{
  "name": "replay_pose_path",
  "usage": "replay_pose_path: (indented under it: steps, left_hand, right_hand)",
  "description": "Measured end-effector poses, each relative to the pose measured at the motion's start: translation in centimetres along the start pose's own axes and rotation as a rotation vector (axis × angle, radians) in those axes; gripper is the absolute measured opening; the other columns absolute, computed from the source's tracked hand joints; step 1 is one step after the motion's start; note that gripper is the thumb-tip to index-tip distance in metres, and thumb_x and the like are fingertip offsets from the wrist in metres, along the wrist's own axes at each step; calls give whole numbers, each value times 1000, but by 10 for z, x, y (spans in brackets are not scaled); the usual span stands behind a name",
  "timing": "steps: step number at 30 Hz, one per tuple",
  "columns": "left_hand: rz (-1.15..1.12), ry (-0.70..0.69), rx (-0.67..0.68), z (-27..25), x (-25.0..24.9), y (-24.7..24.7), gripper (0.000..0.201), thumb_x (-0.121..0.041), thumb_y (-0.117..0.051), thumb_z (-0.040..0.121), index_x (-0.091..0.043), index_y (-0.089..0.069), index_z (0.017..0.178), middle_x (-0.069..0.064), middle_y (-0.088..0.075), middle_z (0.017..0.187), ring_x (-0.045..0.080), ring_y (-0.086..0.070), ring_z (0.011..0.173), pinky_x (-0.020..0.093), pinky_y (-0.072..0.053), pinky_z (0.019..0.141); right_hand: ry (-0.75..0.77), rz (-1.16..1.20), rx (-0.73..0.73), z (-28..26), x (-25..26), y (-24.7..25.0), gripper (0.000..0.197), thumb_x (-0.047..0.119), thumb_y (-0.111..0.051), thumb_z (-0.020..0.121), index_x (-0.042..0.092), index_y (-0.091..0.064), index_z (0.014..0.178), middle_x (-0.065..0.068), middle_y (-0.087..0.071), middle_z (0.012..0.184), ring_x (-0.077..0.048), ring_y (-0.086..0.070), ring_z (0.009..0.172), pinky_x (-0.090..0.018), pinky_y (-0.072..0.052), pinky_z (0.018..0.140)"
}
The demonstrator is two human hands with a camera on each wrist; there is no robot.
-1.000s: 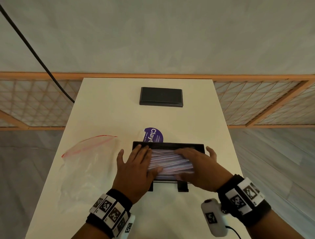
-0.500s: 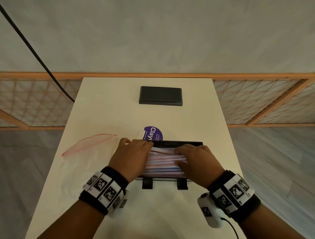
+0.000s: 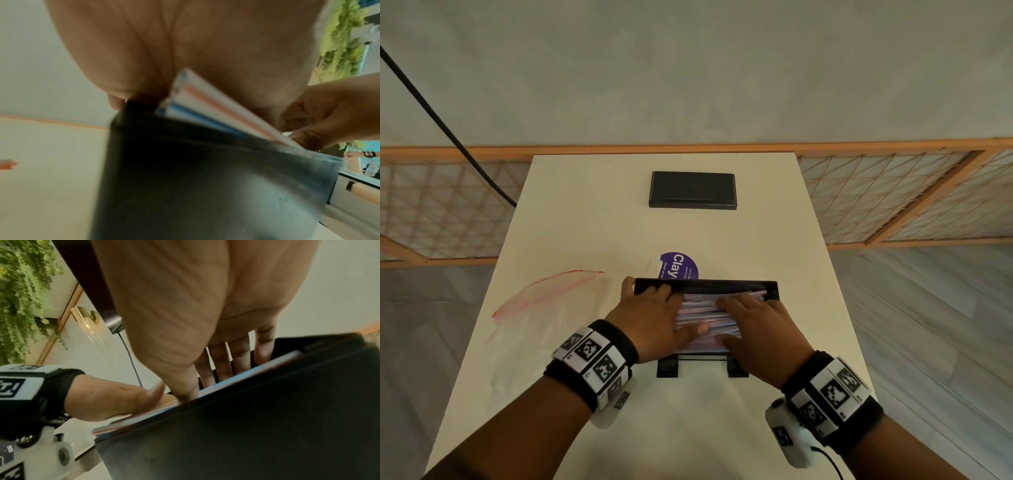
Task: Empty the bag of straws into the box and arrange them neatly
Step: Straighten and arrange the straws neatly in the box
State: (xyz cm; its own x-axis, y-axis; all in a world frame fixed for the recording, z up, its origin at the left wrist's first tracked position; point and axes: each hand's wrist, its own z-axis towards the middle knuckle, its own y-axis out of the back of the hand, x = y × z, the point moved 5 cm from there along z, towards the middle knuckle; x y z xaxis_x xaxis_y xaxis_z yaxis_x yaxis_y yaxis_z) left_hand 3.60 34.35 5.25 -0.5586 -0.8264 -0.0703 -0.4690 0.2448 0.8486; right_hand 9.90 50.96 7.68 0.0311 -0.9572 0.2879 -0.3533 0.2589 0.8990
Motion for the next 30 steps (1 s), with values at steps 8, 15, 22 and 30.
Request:
replay_pose_path:
  steps: [8, 15, 22, 30]
  left_hand:
    - [-154, -49, 7, -2, 4, 0, 99, -100, -37, 61, -31, -43, 132, -11, -54, 132, 12, -55, 124, 56, 0, 120]
    - [-93, -71, -90, 2, 10, -11, 90, -92, -36, 74, -34, -44, 142, -9, -49, 133, 12, -52, 126, 51, 0, 115]
    - [-72, -88, -376, -4, 2, -4, 53, -67, -65, 85, -32, -55, 124, -12, -69, 110, 17, -69, 100, 53, -13, 109]
    - [-109, -19, -478, -23, 7, 0, 78, -84, -51, 76, -34, -50, 136, -8, -59, 125, 18, -60, 115, 54, -28, 106]
  right_hand:
    - [56, 9, -18, 15, -4, 14, 47, 39, -51, 102, 27, -46, 147, 7, -53, 146, -14, -51, 130, -33, -33, 112]
    - [73, -56, 29, 24, -3, 9, 51, 38, -49, 101, 26, -41, 149, 5, -58, 140, -17, -56, 123, -36, -33, 112]
    - [38, -22, 13, 16, -7, 9, 57, 45, -51, 100, 28, -36, 153, 8, -50, 151, -14, -49, 133, -35, -26, 118]
    - [-6, 29, -103, -11, 3, 4, 60, 45, -53, 96, 25, -41, 152, 5, -49, 152, -19, -47, 139, -43, -28, 117]
